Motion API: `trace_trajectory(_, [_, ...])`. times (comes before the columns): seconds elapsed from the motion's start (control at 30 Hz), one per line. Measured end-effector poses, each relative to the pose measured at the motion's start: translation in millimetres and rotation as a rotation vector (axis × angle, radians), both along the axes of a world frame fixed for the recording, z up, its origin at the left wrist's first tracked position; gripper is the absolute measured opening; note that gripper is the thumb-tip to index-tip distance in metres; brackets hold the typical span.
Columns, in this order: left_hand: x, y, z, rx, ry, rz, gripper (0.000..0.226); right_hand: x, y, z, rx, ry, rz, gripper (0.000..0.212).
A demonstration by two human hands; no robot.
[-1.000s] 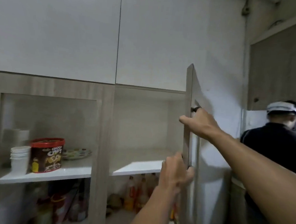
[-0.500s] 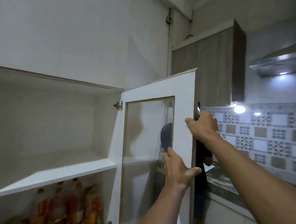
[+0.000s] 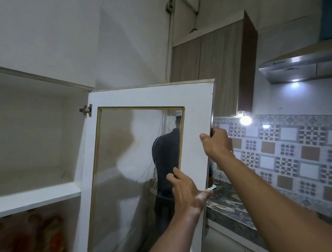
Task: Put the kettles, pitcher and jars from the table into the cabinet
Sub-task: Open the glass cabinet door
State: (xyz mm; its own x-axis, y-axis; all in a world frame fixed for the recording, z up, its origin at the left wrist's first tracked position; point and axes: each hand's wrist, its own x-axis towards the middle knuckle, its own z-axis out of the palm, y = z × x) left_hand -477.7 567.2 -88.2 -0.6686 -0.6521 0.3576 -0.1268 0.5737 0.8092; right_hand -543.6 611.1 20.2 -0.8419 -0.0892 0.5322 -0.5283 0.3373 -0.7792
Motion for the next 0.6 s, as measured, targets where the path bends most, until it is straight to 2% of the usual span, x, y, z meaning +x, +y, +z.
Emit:
trace_trajectory(0.3, [-8.6, -4.5, -4.3, -0.063, -0.041, -0.018, 0.112, -3.2, 0.0, -3.6, -0.006, 0.009, -0.035, 0.03])
trace_trajectory(0.37, [2.0, -13.4, -7.4, -0.145, -0.061, -0.046, 0.108, 9.6, -4.5, -6.9, 0.015, 0.104, -0.162, 0.038])
trace_trajectory(0.43, [17.8, -28.2, -10.7, -0.225, -0.078, -0.033, 0.098, 27.4, -9.9, -14.3, 0.023, 0.303, -0.271, 0.045])
trace_trajectory(0.5, [40.3, -48.1, -11.8, -0.255, -0.077, 0.007, 0.082, 48.6, -19.1, -23.0, 0.076, 0.483, -0.238, 0.046])
trace_trajectory(0.6, [88.0, -83.6, -13.4, -0.311, -0.074, 0.097, 0.067, 86.9, -43.1, -39.9, 0.241, 0.55, -0.073, 0.048])
